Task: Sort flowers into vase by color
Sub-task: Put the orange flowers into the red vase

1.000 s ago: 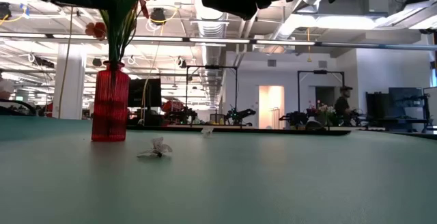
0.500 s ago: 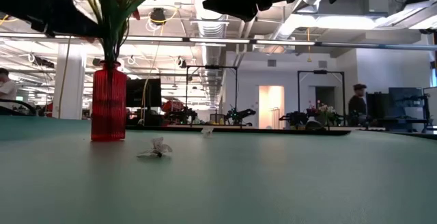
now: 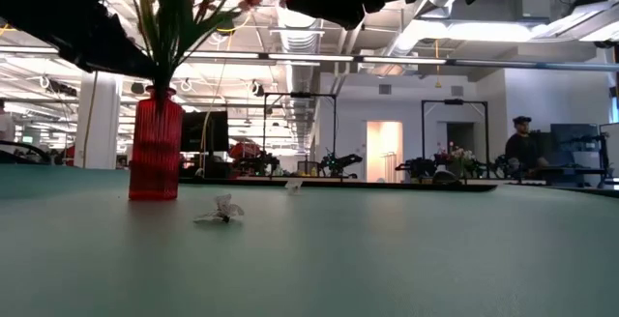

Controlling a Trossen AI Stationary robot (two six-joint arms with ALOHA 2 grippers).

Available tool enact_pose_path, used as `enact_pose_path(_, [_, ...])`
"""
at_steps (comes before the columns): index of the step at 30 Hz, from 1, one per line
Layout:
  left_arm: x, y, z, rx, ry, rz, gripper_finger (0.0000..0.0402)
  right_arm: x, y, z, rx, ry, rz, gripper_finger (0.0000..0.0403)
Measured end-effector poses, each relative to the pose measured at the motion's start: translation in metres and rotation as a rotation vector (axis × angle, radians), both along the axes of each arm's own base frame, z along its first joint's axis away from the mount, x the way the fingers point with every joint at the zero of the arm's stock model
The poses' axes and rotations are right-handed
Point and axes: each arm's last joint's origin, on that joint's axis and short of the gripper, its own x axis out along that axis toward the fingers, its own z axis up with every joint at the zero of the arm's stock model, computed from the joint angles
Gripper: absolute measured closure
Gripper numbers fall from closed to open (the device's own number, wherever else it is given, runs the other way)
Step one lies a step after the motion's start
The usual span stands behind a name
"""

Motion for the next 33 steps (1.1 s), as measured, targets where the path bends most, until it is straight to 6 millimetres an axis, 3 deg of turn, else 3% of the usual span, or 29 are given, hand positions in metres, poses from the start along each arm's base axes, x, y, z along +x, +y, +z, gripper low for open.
enact_pose_path(15, [0.005, 0.005, -0.001, -0.055, 0.052, -0.047, 0.0394, 0.000, 0.000, -0.001, 0.008, 0.010, -0.002, 0.0081])
enact_pose_path(26, [0.012, -0.001, 0.023, -0.009, 0.082, -0.135, 0.0288, 0.000, 0.000, -0.002, 0.008, 0.017, -0.002, 0.0081])
enact_pose_path(33, [0.012, 0.000, 0.036, -0.027, 0.127, -0.130, 0.0261, 0.000, 0.000, -0.002, 0.008, 0.017, -0.002, 0.0081])
